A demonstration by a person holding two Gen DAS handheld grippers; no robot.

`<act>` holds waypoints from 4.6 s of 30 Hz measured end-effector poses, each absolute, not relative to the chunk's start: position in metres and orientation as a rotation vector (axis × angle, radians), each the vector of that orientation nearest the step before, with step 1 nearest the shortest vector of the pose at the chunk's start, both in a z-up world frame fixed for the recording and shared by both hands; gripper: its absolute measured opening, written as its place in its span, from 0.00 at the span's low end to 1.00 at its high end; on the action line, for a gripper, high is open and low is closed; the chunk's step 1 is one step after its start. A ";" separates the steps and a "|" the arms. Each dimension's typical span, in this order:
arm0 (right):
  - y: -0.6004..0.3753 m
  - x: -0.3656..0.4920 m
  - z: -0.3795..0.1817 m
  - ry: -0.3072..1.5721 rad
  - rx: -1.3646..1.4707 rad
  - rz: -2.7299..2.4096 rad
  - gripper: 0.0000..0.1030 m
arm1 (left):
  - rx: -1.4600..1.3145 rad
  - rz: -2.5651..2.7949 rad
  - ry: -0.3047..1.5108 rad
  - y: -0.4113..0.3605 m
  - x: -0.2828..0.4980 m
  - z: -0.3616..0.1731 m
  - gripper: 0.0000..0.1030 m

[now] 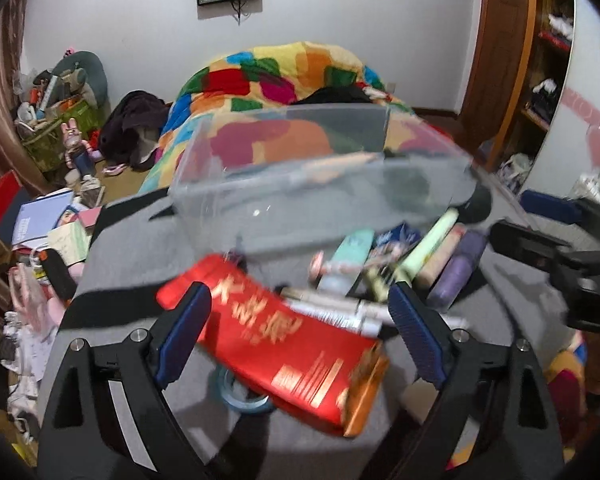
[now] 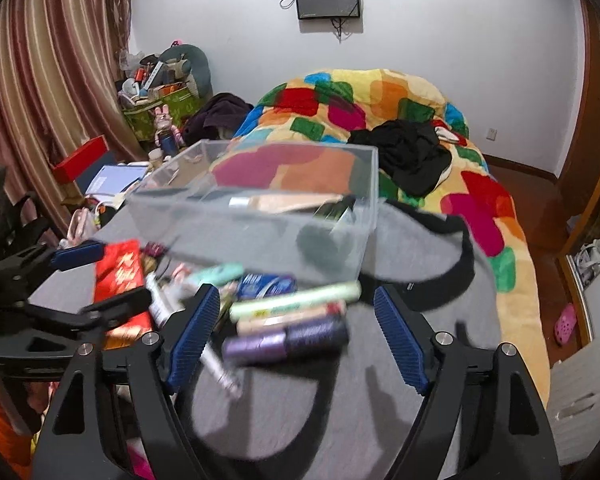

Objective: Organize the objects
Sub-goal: 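Grasp the white tape roll with the right tool while the left tool grasps the red tea package, then carry the red package and white tape roll into the clear box and release both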

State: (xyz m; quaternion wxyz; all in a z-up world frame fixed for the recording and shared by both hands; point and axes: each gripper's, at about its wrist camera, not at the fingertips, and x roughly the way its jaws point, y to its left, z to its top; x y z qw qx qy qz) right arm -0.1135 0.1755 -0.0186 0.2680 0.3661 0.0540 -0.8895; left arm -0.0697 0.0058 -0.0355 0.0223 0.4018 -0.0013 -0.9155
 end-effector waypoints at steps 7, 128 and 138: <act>0.164 -0.076 -0.026 0.121 0.979 -2.302 0.75 | 1.249 -2.796 0.060 -0.021 -0.038 -0.042 0.88; 0.128 -0.215 -0.025 0.083 1.063 -2.357 0.35 | 1.253 -2.879 0.217 -0.023 -0.166 -0.008 0.56; 0.128 -0.210 -0.025 0.096 1.076 -2.349 0.50 | 1.215 -2.892 0.198 -0.022 -0.151 0.003 0.67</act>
